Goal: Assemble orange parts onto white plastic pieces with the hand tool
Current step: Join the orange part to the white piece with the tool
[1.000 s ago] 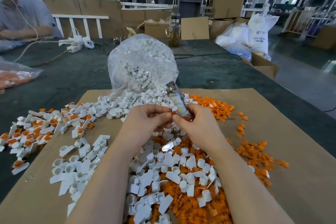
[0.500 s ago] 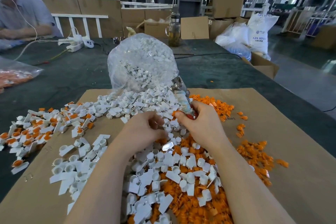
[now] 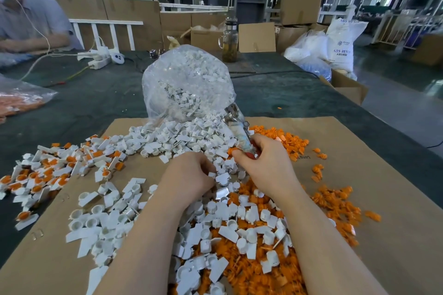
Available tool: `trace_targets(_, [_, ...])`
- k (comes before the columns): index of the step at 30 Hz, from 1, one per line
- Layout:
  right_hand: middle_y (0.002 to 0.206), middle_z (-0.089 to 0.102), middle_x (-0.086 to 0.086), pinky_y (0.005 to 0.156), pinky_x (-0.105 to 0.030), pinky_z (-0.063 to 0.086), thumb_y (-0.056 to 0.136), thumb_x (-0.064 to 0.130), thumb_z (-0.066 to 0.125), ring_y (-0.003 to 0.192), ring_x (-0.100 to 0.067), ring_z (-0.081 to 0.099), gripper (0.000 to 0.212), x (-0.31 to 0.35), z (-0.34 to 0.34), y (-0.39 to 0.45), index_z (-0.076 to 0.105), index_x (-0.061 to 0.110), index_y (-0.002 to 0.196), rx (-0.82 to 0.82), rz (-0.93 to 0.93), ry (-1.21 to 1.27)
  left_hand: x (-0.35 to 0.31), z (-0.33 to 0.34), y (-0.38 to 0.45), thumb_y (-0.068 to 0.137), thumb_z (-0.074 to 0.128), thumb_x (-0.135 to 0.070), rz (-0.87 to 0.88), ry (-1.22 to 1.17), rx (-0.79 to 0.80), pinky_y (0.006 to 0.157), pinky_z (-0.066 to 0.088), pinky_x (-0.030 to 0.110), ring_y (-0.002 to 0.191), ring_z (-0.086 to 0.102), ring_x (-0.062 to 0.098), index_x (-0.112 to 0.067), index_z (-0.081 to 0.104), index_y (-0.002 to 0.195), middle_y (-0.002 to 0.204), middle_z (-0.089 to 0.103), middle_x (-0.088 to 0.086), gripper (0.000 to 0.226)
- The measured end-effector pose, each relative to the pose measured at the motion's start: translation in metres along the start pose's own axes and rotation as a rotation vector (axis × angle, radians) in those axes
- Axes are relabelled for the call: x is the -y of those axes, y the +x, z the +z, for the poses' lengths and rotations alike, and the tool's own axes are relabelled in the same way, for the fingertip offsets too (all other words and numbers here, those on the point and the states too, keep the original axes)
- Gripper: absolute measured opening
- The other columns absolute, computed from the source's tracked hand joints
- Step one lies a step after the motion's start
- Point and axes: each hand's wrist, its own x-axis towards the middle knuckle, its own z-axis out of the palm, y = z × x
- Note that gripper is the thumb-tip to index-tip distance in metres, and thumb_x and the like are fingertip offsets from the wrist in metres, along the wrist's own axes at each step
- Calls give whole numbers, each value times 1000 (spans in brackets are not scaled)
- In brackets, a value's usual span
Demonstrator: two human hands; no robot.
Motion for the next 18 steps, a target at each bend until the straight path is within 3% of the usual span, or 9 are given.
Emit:
trace_targets(3, [70,59,8,55,-22,36,88,37,67,62,-8,53,20,0,1,0,63,19,84,-1,-7,-3,-2,1,0,91,64,-21,-1,-3,-99,63,54,25,67,66,9,-23,72,103,84,71,-6,14])
trace_targets(6, [70,59,8,55,-23,37,88,38,67,63,-8,54,20,0,1,0,63,18,84,-8,-19,3,-4,-1,0,93,65,-29,3,-144,-220,71,48,24,81,63,9,-24,73,113,100,72,-4,22])
trace_targets(11, [75,62,11,59,-24,46,88,34,68,67,-6,58,15,2,-1,0,65,20,91,-26,-27,88,-10,-1,1,90,72,-22,-32,-614,-257,80,60,35,76,74,16,-29,74,105,75,76,-7,17])
trace_targets(15, [83,69,6,70,-37,57,88,32,69,75,-9,64,17,5,-2,-1,68,17,97,-35,-23,187,-15,-1,0,81,80,-18,-57,-864,-232,65,57,25,67,74,12,-15,68,95,70,75,0,19])
trace_targets(18, [79,68,4,68,-36,56,88,32,69,72,-10,63,16,6,-2,-1,68,17,94,-53,-33,199,-18,-3,-2,77,83,-16,-64,-924,-223,65,59,26,66,74,15,-10,69,84,69,75,4,16])
